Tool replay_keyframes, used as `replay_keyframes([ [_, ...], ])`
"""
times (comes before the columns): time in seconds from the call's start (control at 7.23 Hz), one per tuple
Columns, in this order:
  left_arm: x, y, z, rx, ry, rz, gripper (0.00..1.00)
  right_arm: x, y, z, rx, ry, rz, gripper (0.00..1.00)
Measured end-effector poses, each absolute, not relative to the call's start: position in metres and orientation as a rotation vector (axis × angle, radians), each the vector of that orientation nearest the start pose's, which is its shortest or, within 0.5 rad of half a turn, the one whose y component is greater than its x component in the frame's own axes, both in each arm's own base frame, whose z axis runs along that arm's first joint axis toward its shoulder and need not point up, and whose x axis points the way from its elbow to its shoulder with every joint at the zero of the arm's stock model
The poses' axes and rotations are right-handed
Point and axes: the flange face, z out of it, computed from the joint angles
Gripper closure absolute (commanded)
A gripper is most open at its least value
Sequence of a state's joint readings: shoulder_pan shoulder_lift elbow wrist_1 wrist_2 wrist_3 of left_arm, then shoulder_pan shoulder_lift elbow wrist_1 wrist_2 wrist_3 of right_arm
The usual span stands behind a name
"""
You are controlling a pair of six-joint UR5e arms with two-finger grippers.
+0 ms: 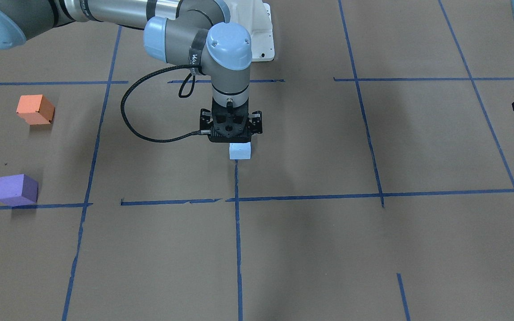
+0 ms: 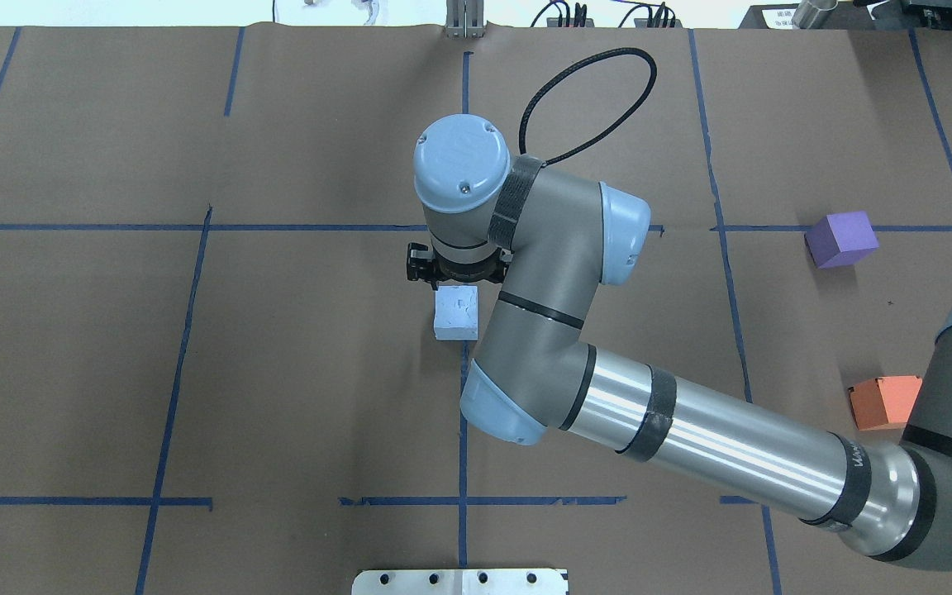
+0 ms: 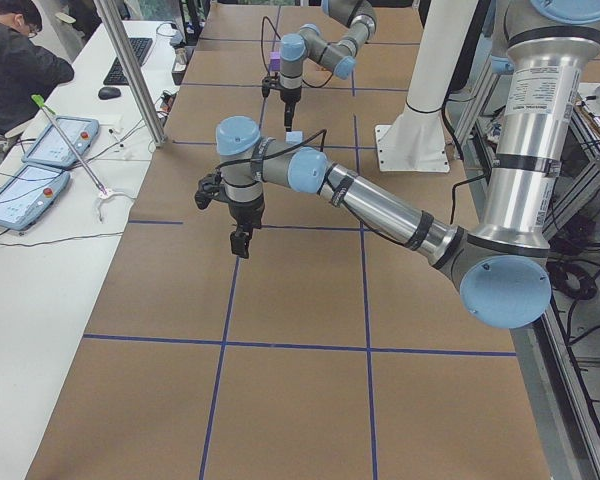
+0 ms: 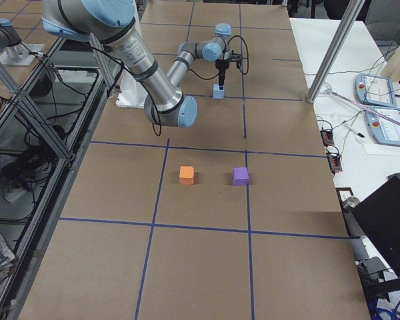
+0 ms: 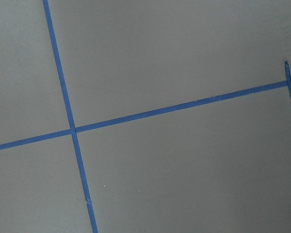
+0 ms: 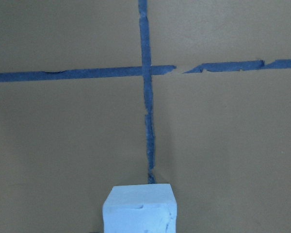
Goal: Place blue block between orange and purple blocks
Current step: 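Reach the right gripper to the light blue cube and grasp it, then carry the light blue cube with the right gripper between the purple and orange cubes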
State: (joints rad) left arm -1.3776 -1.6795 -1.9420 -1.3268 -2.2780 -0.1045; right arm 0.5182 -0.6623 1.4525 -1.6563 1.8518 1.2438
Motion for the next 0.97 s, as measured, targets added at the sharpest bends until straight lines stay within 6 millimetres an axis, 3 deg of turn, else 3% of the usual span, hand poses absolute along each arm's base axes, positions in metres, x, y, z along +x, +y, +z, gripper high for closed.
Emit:
replay_keyframes([
  [0.41,0.031,-0.512,0.453,0.115,0.742,0.162,0.0,-0.638,-0.459,0.166,0.047,-0.752,0.09,0.0],
  [0.55,0.031,-0.512,0.453,0.115,0.743,0.161,0.0,-0.646,-0.454,0.173,0.044,-0.74,0.082,0.07],
  [0.69,0.031,-0.512,0.453,0.114,0.743,0.161,0.0,-0.651,-0.452,0.178,0.041,-0.731,0.074,0.18],
  [0.97,0.031,-0.512,0.455,0.112,0.742,0.161,0.0,-0.655,-0.45,0.183,0.038,-0.72,0.067,0.6],
])
